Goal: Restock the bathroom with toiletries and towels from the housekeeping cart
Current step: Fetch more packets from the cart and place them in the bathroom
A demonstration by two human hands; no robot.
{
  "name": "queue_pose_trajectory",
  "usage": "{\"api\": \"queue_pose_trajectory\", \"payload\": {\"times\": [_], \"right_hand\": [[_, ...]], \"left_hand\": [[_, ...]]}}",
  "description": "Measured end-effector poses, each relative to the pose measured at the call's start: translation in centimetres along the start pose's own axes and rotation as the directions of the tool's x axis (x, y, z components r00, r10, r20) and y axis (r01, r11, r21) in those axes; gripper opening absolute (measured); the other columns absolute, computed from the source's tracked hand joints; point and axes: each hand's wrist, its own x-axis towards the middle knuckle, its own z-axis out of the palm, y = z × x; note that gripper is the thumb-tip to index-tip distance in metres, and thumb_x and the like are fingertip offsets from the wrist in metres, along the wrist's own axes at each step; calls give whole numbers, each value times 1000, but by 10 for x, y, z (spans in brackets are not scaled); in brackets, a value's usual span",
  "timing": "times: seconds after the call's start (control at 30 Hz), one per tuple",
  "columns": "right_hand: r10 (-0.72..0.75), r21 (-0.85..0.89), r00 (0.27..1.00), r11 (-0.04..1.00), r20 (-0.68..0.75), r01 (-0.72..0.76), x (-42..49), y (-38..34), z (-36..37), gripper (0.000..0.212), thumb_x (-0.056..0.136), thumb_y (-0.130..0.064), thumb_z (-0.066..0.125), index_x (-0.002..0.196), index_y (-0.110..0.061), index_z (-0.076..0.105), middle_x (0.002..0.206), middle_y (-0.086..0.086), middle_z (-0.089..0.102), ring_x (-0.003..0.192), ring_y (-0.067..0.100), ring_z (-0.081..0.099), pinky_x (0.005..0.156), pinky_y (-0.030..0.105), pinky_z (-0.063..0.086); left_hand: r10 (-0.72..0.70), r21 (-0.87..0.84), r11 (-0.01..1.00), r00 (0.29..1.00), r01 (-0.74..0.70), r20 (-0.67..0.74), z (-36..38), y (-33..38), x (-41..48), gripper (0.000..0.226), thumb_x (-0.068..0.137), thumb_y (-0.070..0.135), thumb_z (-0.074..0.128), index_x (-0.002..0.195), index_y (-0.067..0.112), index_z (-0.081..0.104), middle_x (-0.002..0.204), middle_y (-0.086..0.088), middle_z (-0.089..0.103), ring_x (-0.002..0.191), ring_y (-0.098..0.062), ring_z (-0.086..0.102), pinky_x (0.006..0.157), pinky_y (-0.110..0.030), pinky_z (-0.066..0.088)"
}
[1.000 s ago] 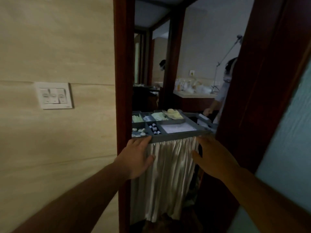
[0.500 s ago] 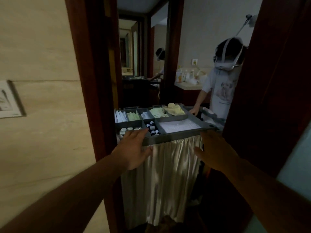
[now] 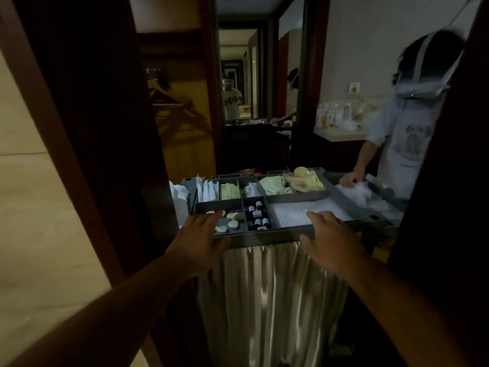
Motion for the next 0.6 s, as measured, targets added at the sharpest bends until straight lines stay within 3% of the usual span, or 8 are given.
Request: {"api": "queue_pose_trajectory", "payload": {"times": [0.17, 0.3, 0.47, 0.6], "right_hand": [[0, 81, 999, 997, 35, -3, 16, 24, 19, 58, 99, -43, 49, 151, -27, 30, 149, 5, 38, 131, 24, 42, 99, 36, 44], [32, 79, 997, 996, 64, -37, 22, 47, 28, 59, 99, -44, 49, 151, -27, 30, 153, 4, 34, 137, 25, 38, 106, 38, 39], [127, 151, 991, 981, -29, -121, 51, 80, 11, 57, 99, -43, 52, 150, -27, 33, 153, 6, 34, 128, 26, 47, 100, 36, 43], [172, 118, 984, 979, -54, -165, 75, 96, 5, 59, 99, -42, 52, 152, -26, 31, 158, 5, 29, 140, 27, 38, 110, 40, 40]], "left_hand": [[-55, -11, 998, 998, 55, 10, 25, 12, 21, 67, 98, 49, 51, 156, 30, 22, 160, 1, 32, 148, -22, 20, 120, -44, 26], [4, 7, 1000, 1000, -4, 17, 49, 29, 42, 67, 97, 50, 53, 155, 30, 25, 159, 1, 33, 147, -23, 22, 117, -44, 25], [110, 1, 994, 993, -110, -36, 67, 54, 92, 67, 96, 50, 54, 154, 26, 31, 154, -1, 42, 142, -23, 32, 113, -40, 31], [134, -36, 990, 991, -134, -26, 72, 69, 133, 67, 99, 51, 49, 156, 24, 26, 156, 1, 38, 142, -23, 28, 114, -39, 30]]}}
